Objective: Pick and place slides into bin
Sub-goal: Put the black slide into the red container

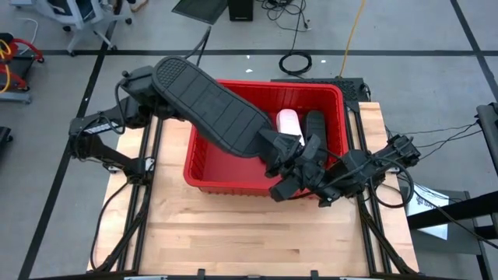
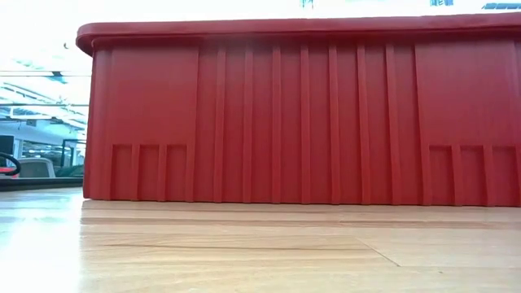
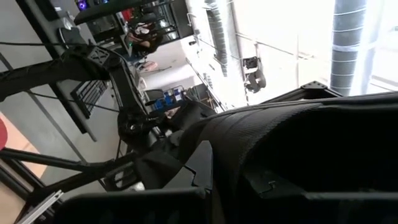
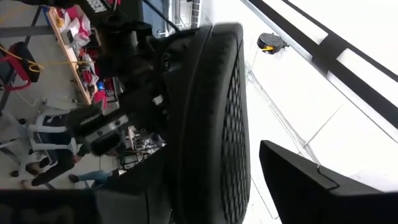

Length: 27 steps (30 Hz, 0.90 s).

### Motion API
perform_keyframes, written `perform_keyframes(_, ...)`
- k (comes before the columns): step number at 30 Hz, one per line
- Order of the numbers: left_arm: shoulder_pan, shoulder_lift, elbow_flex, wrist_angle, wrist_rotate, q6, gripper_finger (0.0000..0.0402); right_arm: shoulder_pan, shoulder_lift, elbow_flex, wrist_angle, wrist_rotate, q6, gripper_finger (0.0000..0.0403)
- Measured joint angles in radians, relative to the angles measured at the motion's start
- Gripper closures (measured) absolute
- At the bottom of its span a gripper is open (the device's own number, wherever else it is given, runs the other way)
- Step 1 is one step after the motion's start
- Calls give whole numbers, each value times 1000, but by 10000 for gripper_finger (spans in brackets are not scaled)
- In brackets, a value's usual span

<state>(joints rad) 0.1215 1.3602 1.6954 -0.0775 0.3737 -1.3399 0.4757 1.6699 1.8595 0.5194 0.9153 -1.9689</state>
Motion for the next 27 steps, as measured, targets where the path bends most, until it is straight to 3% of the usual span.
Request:
perform_keyframes(7,-6,30,0,30,10,-10,380,-10,0,0,0,0,23,214)
perform_keyframes(21,-6,48,-1,47,14,6,380,-9,-1,2,87,66,110,353)
perform_keyframes(27,-6,48,-1,48,16,94,380,-9,-1,2,101,75,151,363)
